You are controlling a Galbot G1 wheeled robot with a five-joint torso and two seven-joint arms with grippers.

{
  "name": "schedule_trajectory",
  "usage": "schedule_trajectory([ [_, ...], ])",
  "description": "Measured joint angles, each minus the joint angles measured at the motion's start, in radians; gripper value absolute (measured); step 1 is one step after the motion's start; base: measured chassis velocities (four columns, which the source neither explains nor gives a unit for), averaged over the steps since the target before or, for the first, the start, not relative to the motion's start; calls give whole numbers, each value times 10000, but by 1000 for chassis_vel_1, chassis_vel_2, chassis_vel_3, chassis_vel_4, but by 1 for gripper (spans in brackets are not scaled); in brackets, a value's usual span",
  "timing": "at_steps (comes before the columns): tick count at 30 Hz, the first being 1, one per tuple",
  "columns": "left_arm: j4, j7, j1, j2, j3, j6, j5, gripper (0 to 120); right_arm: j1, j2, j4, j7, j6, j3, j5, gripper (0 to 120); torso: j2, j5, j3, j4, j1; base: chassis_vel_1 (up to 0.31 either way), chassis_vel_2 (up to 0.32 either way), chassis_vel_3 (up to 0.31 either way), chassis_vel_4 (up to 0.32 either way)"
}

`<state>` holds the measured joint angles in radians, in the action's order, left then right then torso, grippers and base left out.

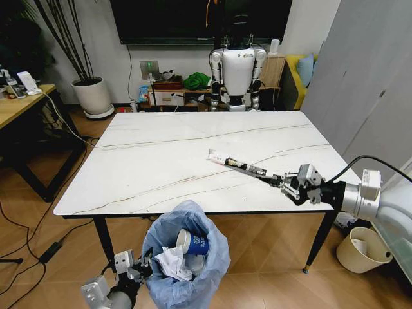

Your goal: Pick up the trash bin and place the trash from the table into it.

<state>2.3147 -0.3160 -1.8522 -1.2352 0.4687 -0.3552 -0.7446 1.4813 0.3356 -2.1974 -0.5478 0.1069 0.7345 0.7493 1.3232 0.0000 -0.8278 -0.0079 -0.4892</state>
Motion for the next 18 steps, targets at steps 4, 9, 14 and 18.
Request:
schedule_trajectory([
  [4, 0, 3, 16, -7, -78, 1, 95, 0, 1301, 120, -852, -39, 35, 703, -878, 0, 0, -1, 0, 2, 0, 0, 0, 0, 0],
  [9, -27, 42, 45, -44, -200, 22, 251, 0, 2944, 487, -1638, -112, 22, 1204, -2067, 0, 0, 2, 0, 1, 0, 0, 0, 0, 0],
  [14, -118, 65, 161, -121, -490, 36, 334, 0, 4295, 802, -2383, -198, -216, 1568, -3346, 0, 1, 0, 0, 0, 0, 0, 0, 0, 0],
  [18, -327, 116, 212, -213, -967, 23, 407, 0, 4349, 857, -2574, -198, -276, 1393, -3798, 0, 1, 0, -1, 1, 0, 0, 0, 0, 0],
])
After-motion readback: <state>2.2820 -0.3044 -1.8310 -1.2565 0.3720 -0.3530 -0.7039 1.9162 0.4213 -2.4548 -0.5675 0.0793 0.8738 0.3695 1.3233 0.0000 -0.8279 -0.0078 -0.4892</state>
